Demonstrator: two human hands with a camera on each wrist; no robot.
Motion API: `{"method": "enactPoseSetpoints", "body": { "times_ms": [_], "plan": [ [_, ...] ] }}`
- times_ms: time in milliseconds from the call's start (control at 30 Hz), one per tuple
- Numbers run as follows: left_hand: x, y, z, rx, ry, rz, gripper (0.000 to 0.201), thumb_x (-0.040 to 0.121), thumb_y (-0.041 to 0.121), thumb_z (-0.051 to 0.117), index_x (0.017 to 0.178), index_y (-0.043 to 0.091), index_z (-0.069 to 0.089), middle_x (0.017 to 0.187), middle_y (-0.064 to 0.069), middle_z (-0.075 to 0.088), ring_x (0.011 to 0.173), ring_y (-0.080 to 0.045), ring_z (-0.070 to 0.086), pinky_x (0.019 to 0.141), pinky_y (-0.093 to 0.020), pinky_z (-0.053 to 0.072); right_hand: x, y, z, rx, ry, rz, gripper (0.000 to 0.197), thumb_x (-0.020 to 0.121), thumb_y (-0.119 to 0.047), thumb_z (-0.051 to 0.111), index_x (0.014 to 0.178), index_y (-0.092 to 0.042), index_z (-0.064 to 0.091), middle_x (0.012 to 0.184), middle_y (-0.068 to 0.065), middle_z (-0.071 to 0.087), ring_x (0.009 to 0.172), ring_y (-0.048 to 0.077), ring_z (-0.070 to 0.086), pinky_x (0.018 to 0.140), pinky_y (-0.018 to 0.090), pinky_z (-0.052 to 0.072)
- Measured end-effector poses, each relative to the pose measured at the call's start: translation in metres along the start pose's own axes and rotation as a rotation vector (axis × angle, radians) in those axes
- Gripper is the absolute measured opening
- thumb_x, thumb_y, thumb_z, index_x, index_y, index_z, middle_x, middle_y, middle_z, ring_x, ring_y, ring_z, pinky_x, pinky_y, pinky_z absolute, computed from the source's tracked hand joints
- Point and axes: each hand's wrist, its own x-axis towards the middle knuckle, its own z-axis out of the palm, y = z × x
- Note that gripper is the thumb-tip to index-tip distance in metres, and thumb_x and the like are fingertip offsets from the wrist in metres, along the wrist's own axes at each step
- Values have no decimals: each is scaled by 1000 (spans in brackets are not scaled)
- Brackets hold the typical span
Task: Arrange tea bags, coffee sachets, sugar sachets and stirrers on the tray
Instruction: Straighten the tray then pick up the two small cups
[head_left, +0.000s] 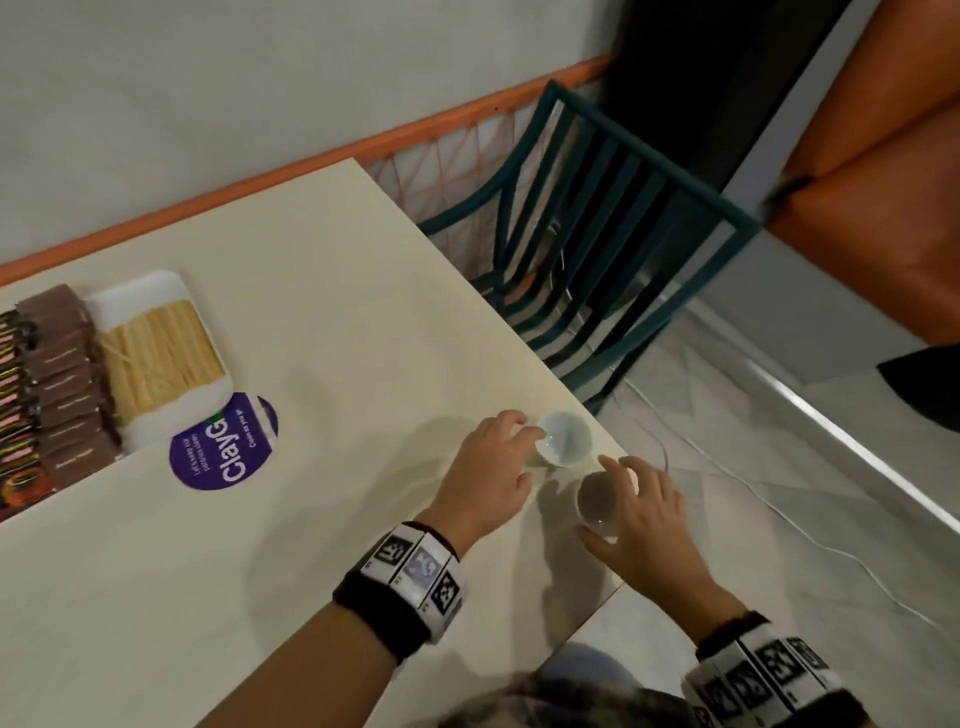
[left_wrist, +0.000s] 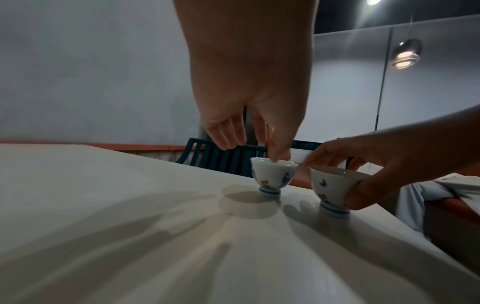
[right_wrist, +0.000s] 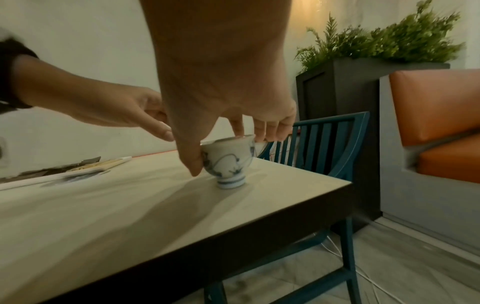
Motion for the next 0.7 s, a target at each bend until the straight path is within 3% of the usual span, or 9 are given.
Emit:
{"method": "enactPoseSetpoints", "body": {
  "times_ms": [133, 233, 333, 400, 500, 633, 700],
  "plan": [
    [30, 13, 13, 79, -99, -32, 70, 85, 30, 61, 144, 22, 24, 152, -5, 19, 137, -23, 21, 110, -34, 24, 12, 22, -5, 81, -90, -118, 71, 78, -44, 67, 138, -24, 33, 136, -1, 42, 117, 13, 45, 93, 20, 45],
    [47, 22, 21, 100, -150, -57, 80, 83, 38, 63, 147, 23, 16, 154, -4, 15, 139, -23, 18, 111, -35, 24, 18, 36, -13, 91, -108, -159, 72, 77, -44, 69, 137, -25, 34, 135, -3, 42, 114, 11, 45, 87, 13, 43],
    [56, 26, 27, 67, -177, -95, 77, 85, 37, 62, 146, 19, 19, 149, -5, 26, 134, -23, 28, 108, -34, 29, 29, 48, -23, 106, -104, -186, 72, 76, -42, 70, 136, -26, 34, 134, -4, 42, 109, 8, 42, 84, 9, 41],
    [57, 25, 30, 14, -164, -114, 74, 85, 33, 62, 146, 17, 22, 143, -5, 34, 126, -22, 38, 103, -32, 37, 41, 52, -30, 112, -90, -198, 71, 75, -43, 71, 135, -28, 35, 134, -5, 43, 108, 6, 40, 84, 9, 40],
    [53, 19, 27, -66, -129, -155, 73, 83, 30, 65, 144, 19, 27, 137, -3, 33, 119, -20, 45, 97, -28, 43, 65, 46, -44, 118, -82, -208, 74, 75, -43, 72, 136, -29, 33, 136, -5, 39, 108, 4, 35, 83, 8, 36],
    [36, 1, 5, -170, -8, -297, 74, 81, 34, 67, 144, 24, 27, 132, 1, 23, 117, -17, 45, 95, -19, 39, 104, 19, -59, 109, -105, -332, 76, 75, -41, 72, 138, -33, 30, 135, -5, 34, 106, 4, 34, 76, 5, 34],
    [23, -15, -10, -212, 76, -365, 74, 81, 34, 66, 144, 24, 28, 126, 1, 22, 115, -16, 45, 93, -13, 34, 124, -5, -63, 97, -117, -412, 77, 75, -41, 72, 139, -34, 28, 134, -3, 33, 105, 5, 34, 80, 8, 35]
  ]
}}
